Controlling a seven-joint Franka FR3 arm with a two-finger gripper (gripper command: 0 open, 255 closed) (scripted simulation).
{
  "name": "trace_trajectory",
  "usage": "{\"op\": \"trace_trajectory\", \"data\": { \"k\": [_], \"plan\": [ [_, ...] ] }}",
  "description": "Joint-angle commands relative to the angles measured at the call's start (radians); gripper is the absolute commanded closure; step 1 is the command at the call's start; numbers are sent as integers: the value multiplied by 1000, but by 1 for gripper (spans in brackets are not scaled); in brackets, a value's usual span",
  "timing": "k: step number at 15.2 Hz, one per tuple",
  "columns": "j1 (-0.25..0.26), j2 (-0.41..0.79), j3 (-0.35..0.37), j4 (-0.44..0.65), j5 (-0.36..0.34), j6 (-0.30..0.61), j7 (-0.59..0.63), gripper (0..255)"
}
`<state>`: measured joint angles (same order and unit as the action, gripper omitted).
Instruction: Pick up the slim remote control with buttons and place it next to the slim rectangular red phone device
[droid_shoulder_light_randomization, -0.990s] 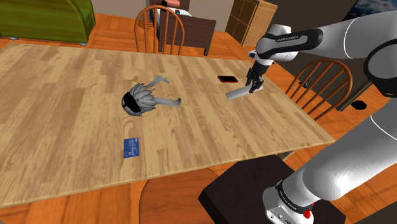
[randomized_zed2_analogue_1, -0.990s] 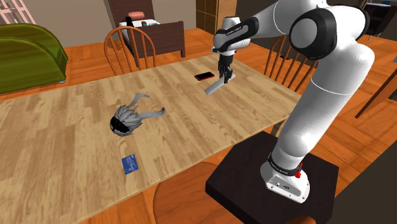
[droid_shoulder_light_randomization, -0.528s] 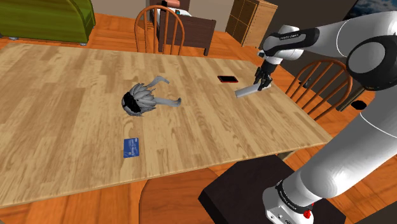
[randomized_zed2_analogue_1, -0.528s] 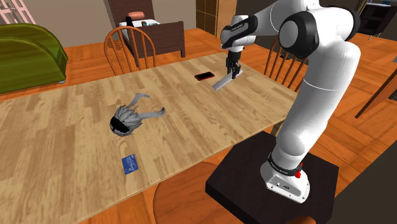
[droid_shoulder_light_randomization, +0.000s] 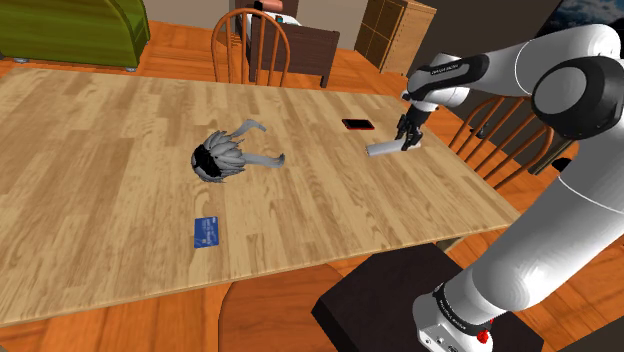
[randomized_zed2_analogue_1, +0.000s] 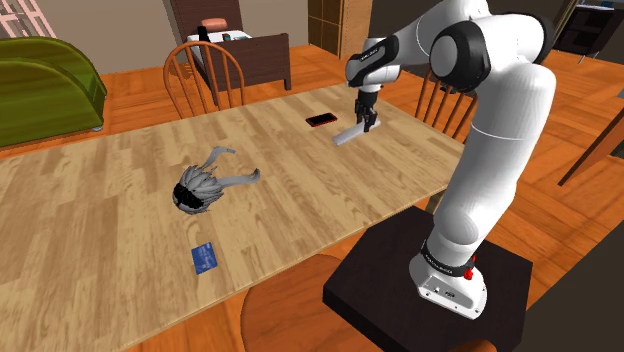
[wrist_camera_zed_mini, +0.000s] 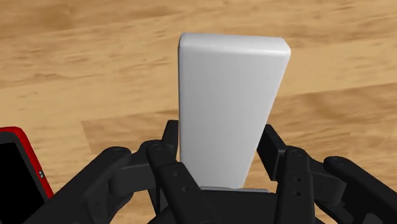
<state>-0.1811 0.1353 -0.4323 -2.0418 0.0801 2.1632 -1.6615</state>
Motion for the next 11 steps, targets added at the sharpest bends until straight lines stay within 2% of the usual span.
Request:
{"op": "trace_trajectory", "data": {
  "k": [1, 6, 11],
  "plan": [
    [0, 13, 3, -12, 8, 23, -5, 255],
    [-4, 50, 7, -39, 30, 81, -21, 255],
    [-4, 50, 7, -39, 30, 81, -21, 255]
  ]
}}
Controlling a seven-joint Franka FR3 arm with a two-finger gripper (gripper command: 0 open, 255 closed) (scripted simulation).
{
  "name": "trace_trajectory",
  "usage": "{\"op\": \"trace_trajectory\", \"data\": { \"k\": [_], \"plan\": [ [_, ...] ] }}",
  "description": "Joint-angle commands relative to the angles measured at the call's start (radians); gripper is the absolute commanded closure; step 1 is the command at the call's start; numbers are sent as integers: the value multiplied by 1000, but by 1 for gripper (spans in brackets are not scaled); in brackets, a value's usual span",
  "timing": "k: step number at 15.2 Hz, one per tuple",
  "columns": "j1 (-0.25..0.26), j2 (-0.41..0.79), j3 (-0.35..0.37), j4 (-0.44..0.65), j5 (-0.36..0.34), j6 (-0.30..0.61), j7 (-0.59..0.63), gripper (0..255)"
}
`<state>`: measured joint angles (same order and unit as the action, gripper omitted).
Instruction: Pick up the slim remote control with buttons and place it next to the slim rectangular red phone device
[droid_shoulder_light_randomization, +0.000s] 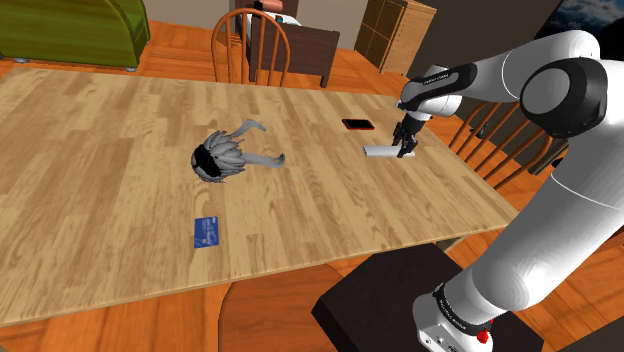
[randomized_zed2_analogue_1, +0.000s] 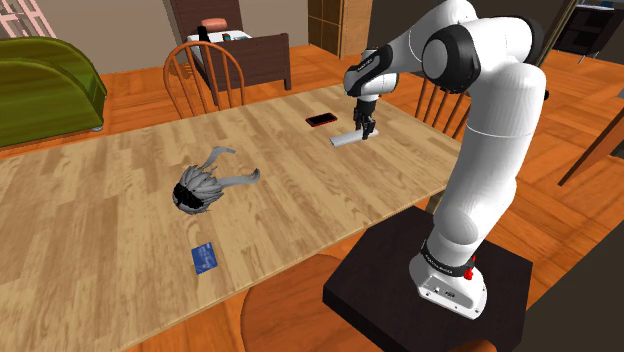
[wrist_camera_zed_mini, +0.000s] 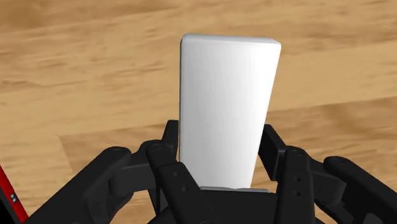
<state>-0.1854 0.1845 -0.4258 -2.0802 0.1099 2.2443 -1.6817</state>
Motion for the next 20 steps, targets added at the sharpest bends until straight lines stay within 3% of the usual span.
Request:
{"op": "trace_trajectory", "data": {
  "k": [1, 2, 3, 8, 12, 20],
  "plan": [
    [0, 1, 0, 0, 0, 0, 0, 255],
    [0, 1, 0, 0, 0, 0, 0, 255],
    [0, 0, 0, -1, 0, 0, 0, 0],
    [0, 1, 0, 0, 0, 0, 0, 0],
    [8, -66, -8, 56, -39, -115, 27, 0],
    [8, -66, -8, 56, -39, -115, 27, 0]
  ]
}}
